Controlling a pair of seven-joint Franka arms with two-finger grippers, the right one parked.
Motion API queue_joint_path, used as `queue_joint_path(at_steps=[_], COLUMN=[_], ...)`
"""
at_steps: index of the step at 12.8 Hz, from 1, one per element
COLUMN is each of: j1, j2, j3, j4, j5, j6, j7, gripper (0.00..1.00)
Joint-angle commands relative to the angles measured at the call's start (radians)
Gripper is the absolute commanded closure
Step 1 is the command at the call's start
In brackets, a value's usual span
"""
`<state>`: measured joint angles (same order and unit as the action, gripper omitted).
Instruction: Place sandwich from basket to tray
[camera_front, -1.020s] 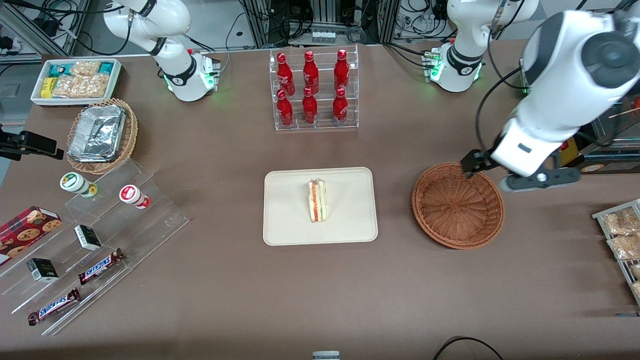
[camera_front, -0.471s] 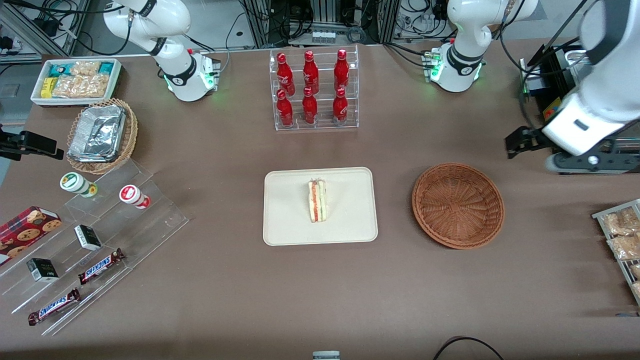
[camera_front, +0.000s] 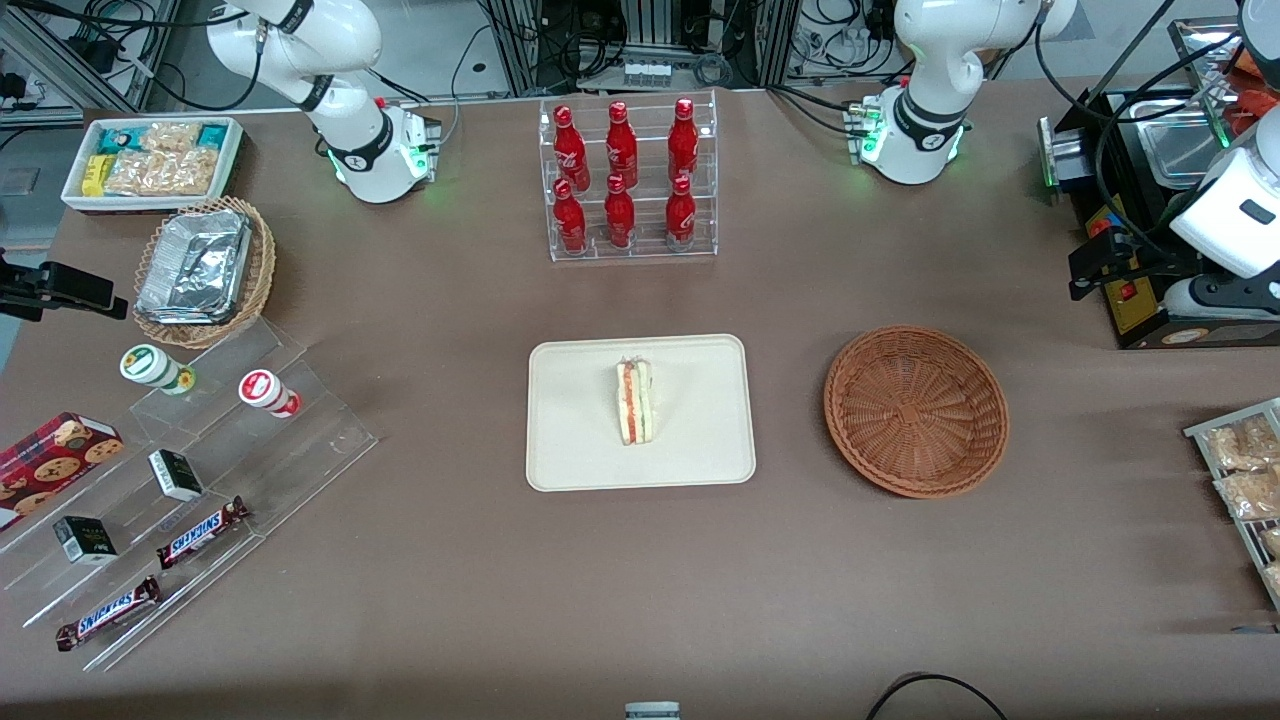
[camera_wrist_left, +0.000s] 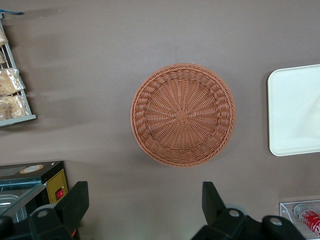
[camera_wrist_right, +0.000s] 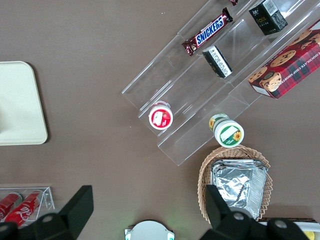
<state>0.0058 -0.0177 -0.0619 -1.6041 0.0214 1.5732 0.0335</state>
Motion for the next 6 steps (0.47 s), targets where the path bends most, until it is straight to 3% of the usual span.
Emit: queue_joint_path(at_steps=[1,6], j1=[-0.010,-0.009], j2=[0.018,0.005], j3=[0.013,0.037], j4=[0.045,0.043], j5=[0.006,0.008], j6=[-0.013,-0.018], j7=[0.003,-0.058], gripper=[0.00,0.00])
